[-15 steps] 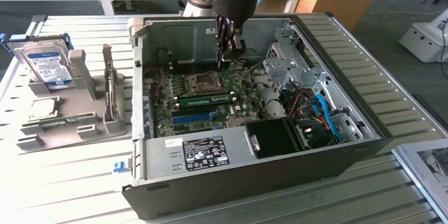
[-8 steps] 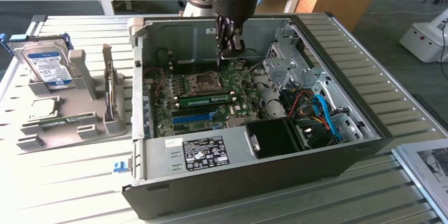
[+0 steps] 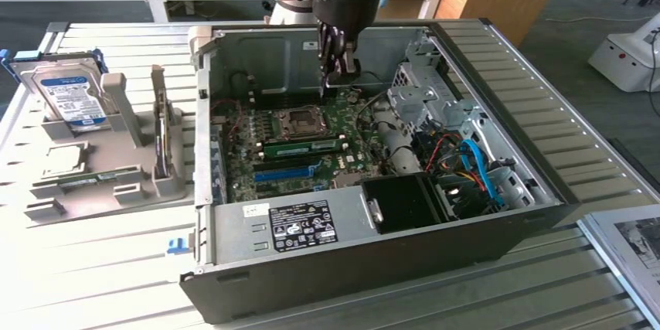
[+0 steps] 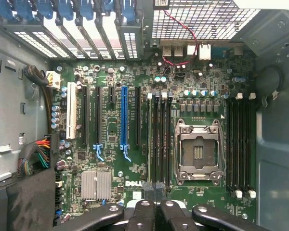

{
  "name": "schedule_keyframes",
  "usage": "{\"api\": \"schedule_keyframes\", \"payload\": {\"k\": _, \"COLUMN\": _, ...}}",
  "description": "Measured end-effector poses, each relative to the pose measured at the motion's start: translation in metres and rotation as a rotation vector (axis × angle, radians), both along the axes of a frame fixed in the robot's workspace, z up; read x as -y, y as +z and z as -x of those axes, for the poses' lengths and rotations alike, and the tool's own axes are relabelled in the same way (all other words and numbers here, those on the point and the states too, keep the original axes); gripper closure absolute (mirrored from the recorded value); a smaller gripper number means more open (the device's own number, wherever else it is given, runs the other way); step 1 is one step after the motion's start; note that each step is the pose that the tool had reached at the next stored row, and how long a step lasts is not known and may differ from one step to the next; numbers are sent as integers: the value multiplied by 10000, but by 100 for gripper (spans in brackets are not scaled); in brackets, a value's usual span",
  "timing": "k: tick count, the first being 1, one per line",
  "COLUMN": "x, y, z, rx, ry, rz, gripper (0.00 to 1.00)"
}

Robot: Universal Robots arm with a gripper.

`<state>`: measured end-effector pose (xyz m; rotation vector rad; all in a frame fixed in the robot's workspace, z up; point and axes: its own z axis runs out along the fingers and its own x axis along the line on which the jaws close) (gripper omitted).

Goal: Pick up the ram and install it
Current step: 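Press down the ram until it locks into place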

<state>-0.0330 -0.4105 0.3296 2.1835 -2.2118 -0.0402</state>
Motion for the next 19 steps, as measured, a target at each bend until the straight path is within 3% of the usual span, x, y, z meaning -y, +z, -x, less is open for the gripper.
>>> {"api": "schedule_keyframes", "payload": {"k": 8, "x": 0, "y": 1, "z": -20, "rx": 0, "ry": 1, "rz": 2, "gripper": 89}}
{"api": "schedule_keyframes", "payload": {"k": 19, "x": 0, "y": 0, "z": -273, "rx": -4, "ry": 1, "rz": 0, "gripper": 89}}
